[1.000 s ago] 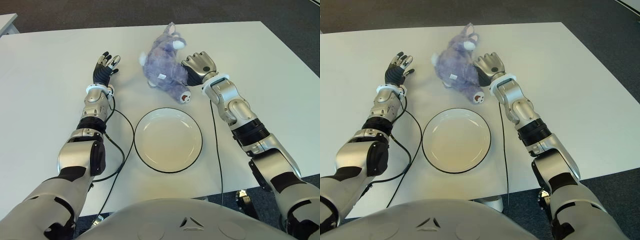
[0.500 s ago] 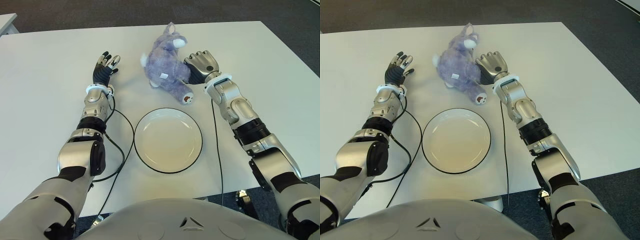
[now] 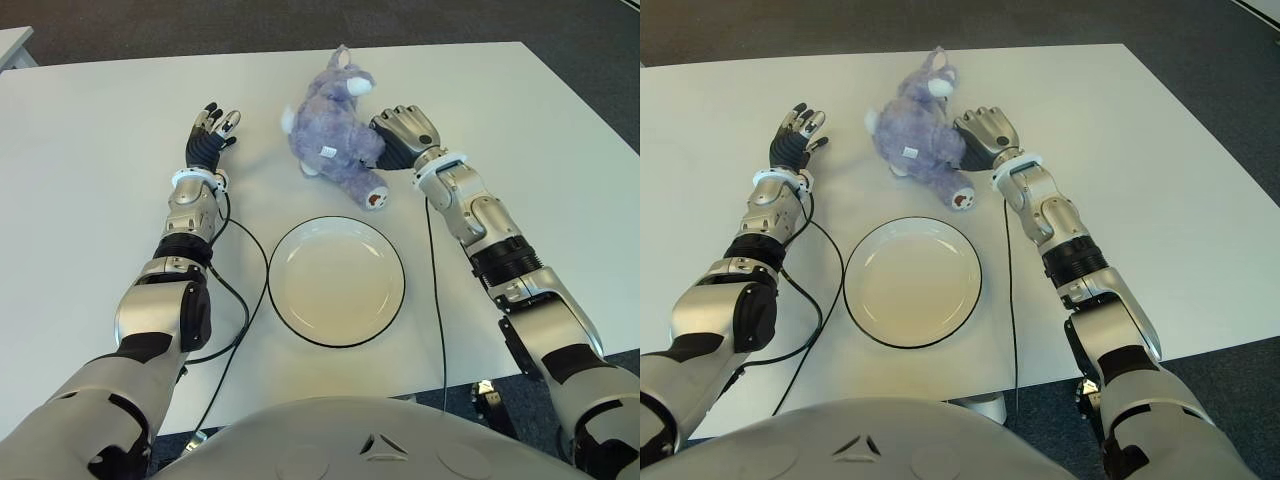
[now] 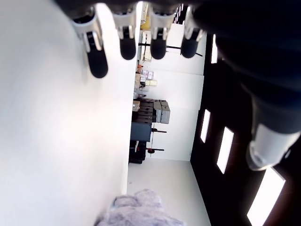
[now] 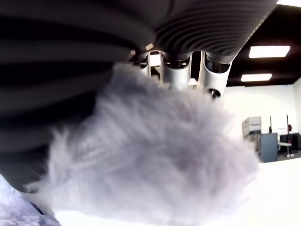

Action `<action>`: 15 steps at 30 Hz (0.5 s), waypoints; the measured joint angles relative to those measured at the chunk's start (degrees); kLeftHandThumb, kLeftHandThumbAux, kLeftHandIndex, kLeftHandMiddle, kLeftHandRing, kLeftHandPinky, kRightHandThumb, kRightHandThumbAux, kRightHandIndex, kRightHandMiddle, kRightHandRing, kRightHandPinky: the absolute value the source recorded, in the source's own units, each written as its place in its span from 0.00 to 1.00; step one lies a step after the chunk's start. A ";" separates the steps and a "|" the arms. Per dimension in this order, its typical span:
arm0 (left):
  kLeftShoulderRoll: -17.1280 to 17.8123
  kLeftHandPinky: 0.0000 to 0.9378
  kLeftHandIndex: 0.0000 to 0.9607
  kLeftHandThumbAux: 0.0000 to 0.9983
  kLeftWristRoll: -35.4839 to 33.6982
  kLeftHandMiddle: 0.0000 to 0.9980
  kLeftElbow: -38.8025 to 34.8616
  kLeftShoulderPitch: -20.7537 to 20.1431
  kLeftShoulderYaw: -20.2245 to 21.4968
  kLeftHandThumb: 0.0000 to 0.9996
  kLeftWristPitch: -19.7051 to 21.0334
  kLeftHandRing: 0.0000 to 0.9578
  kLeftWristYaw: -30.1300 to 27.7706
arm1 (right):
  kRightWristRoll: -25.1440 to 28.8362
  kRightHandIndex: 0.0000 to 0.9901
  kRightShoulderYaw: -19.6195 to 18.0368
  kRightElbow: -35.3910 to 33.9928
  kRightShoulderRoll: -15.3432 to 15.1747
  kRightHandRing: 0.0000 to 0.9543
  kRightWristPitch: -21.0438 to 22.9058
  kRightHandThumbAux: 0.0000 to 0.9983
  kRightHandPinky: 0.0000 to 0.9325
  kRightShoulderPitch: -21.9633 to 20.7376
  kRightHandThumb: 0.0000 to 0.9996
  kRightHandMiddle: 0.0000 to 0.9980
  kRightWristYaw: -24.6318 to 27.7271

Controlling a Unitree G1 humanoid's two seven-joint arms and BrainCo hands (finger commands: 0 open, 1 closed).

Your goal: Put the doll into the plate.

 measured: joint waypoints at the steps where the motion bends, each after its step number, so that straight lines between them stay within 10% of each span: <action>1: 0.00 0.01 0.00 0.62 0.00 0.05 0.00 0.00 0.00 0.10 0.00 0.04 0.00 | 0.02 0.79 0.00 0.63 -0.02 0.89 -0.39 0.70 0.94 -0.08 0.69 0.84 -0.52; 15: 0.01 0.01 0.00 0.62 0.01 0.04 0.02 0.00 -0.05 0.09 -0.04 0.03 0.00 | -0.23 0.79 0.06 5.61 -0.71 0.90 -2.06 0.71 0.94 -2.20 0.64 0.84 -4.10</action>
